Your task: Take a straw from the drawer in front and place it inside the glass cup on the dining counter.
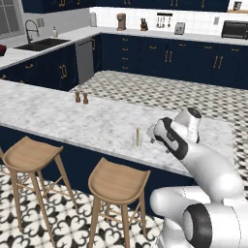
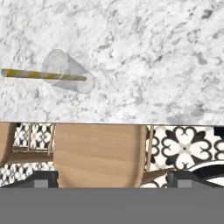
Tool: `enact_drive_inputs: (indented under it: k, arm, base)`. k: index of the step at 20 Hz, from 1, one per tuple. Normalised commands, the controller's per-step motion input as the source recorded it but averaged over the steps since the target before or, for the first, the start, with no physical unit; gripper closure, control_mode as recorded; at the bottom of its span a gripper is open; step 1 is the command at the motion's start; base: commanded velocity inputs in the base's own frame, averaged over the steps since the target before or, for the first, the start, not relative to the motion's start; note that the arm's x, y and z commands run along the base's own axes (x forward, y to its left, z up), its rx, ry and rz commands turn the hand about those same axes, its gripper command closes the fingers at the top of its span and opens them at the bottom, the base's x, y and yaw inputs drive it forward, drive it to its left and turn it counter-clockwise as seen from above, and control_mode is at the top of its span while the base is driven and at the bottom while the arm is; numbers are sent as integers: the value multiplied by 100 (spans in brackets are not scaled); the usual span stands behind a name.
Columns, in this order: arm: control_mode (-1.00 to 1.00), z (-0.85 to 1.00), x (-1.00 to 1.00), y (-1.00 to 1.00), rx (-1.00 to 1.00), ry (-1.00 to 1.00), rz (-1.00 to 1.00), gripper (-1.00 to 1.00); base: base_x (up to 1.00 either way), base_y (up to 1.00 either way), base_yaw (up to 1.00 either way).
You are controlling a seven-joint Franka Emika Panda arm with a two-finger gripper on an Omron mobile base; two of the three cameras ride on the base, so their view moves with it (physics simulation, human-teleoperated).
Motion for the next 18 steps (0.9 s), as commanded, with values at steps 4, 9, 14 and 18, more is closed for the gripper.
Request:
enact_drive_inputs:
  k: [4, 9, 14, 18]
  arm:
    - [-100, -6, -99, 13, -100, -10, 0, -100]
    - [-100, -9, -88, 31, -66, -26, 0, -100]
    - [-100, -7, -87, 4, -15, -41, 6, -100]
    - [-100, 0, -68, 0, 0, -22, 8, -100]
  base:
    - [0, 0, 0]
    - [0, 0, 0]
    - [0, 0, 0]
    - [0, 0, 0]
